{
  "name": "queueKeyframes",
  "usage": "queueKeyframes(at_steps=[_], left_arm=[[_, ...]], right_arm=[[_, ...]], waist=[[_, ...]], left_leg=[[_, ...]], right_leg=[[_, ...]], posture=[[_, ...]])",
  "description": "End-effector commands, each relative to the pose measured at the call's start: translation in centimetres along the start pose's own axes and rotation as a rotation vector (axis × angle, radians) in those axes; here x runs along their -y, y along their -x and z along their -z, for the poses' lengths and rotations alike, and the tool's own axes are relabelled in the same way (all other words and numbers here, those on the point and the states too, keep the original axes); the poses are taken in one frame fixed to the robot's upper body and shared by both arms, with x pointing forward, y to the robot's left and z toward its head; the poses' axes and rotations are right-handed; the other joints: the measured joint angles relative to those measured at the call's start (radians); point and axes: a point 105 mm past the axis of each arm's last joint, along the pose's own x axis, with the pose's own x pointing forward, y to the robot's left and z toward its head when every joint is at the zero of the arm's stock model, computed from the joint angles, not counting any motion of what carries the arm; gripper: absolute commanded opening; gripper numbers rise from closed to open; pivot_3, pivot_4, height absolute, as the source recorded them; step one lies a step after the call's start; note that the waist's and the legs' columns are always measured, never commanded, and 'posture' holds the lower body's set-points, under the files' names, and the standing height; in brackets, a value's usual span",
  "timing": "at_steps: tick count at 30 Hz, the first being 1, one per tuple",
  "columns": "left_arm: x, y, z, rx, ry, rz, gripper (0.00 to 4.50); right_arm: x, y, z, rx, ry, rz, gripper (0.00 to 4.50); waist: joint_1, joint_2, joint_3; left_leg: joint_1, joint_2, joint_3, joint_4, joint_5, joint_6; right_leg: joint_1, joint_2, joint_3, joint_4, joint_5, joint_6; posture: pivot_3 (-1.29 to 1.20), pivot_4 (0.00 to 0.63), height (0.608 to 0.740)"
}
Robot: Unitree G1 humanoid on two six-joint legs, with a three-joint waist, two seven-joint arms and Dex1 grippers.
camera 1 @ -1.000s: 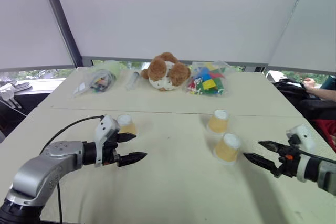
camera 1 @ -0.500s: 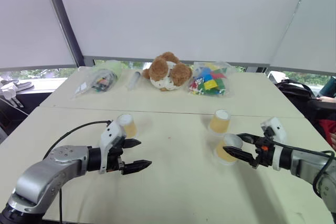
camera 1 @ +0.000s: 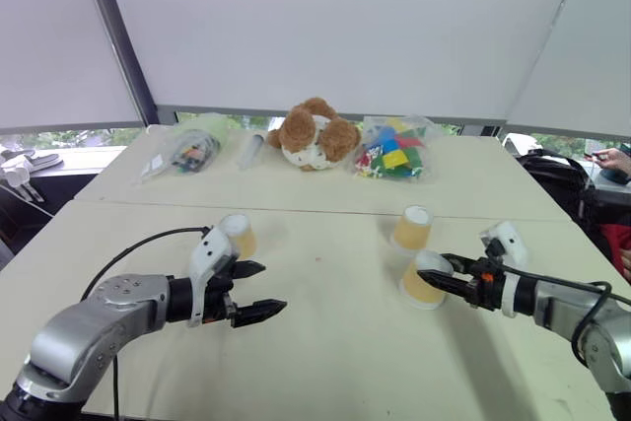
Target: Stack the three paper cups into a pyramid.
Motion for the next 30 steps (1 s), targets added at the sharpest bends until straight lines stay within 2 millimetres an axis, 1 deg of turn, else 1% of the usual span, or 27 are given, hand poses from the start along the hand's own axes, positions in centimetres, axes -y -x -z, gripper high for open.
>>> queueKeyframes(at_steps=[1,3,5,7,9,12,15,20,22,26,28,30], left_arm=[[0.2,0.3,-0.8,0.025,-0.035,-0.003,4.50],[0.0,0.4,-0.8,0.026,-0.037,-0.013,4.50],[-0.6,0.7,-0.8,0.027,-0.041,-0.038,4.50],[-1.1,1.2,-0.9,0.031,-0.040,-0.060,4.50],[-1.4,1.6,-1.0,0.035,-0.037,-0.069,4.50],[-1.3,1.8,-1.0,0.033,-0.040,-0.070,4.50],[-0.7,1.8,-0.9,0.023,-0.047,-0.061,4.50],[-0.1,1.9,-0.5,0.019,-0.042,-0.069,4.50],[0.1,2.0,-0.3,0.019,-0.037,-0.071,4.50],[0.3,2.0,-0.2,0.019,-0.033,-0.075,4.50],[0.4,2.1,-0.1,0.019,-0.030,-0.079,4.50],[0.5,2.2,0.0,0.020,-0.027,-0.083,4.50]], right_arm=[[0.0,0.0,-1.0,0.027,0.034,0.002,2.04],[-0.1,0.0,-1.2,0.027,0.042,-0.001,2.04],[-0.6,-0.5,-2.5,0.059,0.057,-0.031,2.04],[-1.6,-1.4,-4.3,0.102,0.064,-0.082,2.04],[-2.9,-2.5,-5.7,0.131,0.059,-0.149,2.04],[-4.9,-4.4,-6.6,0.137,0.047,-0.247,2.04],[-6.2,-6.3,-6.0,0.086,0.063,-0.300,2.04],[-7.4,-8.8,-5.1,0.035,0.111,-0.338,2.04],[-7.6,-9.4,-5.0,0.028,0.129,-0.349,2.04],[-7.6,-9.9,-4.7,0.015,0.152,-0.358,2.04],[-7.5,-10.1,-4.6,0.011,0.157,-0.359,3.07],[-7.7,-10.1,-4.5,0.008,0.153,-0.371,3.91]], waist=[[0.000,0.000,0.000],[0.000,0.000,0.000],[-0.001,0.000,0.000],[-0.007,0.000,0.000],[-0.010,0.000,0.000],[-0.005,0.000,0.000],[0.000,0.000,0.000],[-0.001,0.000,0.000],[-0.003,0.000,0.000],[-0.002,0.000,0.000],[-0.003,0.000,0.000],[-0.003,0.000,0.000]], left_leg=[[0.000,0.000,0.000,0.000,0.000,0.000],[0.000,0.000,0.000,0.000,0.000,0.000],[0.000,0.000,0.000,0.000,0.000,0.000],[0.000,0.000,0.000,0.001,0.000,0.000],[0.000,0.000,0.000,0.000,0.000,0.000],[0.000,0.001,0.000,0.000,0.000,0.000],[0.000,0.001,0.000,0.000,0.000,0.000],[-0.002,0.000,0.001,0.002,0.000,0.000],[-0.002,0.000,0.001,0.002,0.000,0.000],[-0.002,0.000,0.001,0.002,0.000,0.000],[-0.002,0.000,0.001,0.002,0.000,0.000],[-0.002,0.000,0.001,0.002,0.000,0.000]], right_leg=[[0.000,0.000,0.000,0.000,0.000,0.000],[0.000,0.000,0.000,0.000,0.000,0.000],[0.000,0.000,0.000,0.000,0.000,0.000],[-0.001,0.000,0.000,0.001,0.000,0.000],[-0.001,0.000,0.000,0.002,0.000,0.000],[-0.002,0.001,0.000,0.002,0.000,0.000],[-0.002,0.000,0.000,0.002,0.000,0.000],[-0.003,-0.001,0.000,0.002,0.000,0.000],[-0.003,-0.001,0.000,0.002,-0.001,-0.001],[-0.003,-0.001,0.000,0.003,0.000,0.000],[-0.003,-0.001,0.000,0.003,0.000,0.000],[-0.003,-0.001,0.000,0.003,0.000,0.000]], posture=[[0.00,0.150,0.740],[0.00,0.150,0.740],[0.00,0.150,0.740],[0.00,0.150,0.740],[0.00,0.150,0.740],[0.00,0.150,0.740],[0.00,0.150,0.740],[0.00,0.150,0.740],[0.00,0.150,0.740],[0.00,0.150,0.740],[0.00,0.150,0.740],[0.00,0.150,0.740]])
